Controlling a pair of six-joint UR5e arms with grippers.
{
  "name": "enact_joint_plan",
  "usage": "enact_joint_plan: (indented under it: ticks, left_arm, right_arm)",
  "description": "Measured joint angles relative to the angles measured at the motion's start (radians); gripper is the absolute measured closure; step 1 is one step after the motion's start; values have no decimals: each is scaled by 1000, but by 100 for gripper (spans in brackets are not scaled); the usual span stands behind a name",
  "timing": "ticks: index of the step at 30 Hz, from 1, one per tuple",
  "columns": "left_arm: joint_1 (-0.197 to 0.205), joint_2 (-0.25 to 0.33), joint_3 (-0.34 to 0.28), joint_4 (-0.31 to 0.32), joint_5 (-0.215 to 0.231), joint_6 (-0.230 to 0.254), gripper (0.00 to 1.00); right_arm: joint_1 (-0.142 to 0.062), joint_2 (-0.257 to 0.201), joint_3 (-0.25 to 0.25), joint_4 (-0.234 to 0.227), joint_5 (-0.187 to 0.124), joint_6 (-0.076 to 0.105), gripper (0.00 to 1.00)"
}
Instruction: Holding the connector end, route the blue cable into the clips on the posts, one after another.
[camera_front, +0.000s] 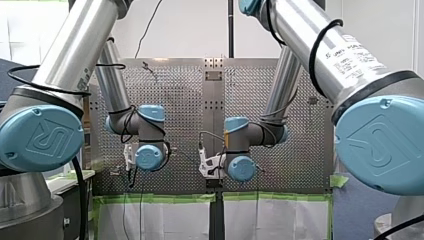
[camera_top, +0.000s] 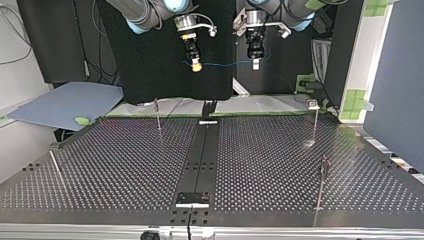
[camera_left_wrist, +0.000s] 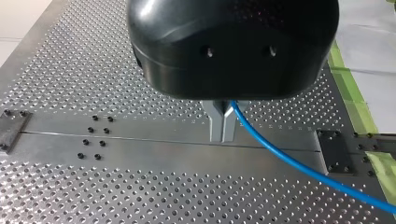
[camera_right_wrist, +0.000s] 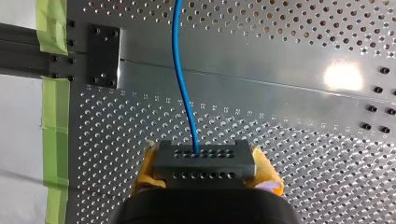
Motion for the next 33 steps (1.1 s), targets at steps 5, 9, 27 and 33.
enact_joint_plan:
  ticks: [5, 9, 27, 33]
  left_arm:
    - [0, 0, 0, 0, 0, 0, 100]
    - [0, 0, 0, 0, 0, 0, 100]
    - [13, 91, 4, -112, 82, -4, 100]
    - [27, 142, 4, -163, 73, -40, 100]
  right_arm:
    - [0, 0, 0, 0, 0, 0, 100]
    - [0, 0, 0, 0, 0, 0, 100]
    - [-29, -95, -21, 95, 62, 77, 100]
    - [-32, -153, -27, 153, 14, 112, 100]
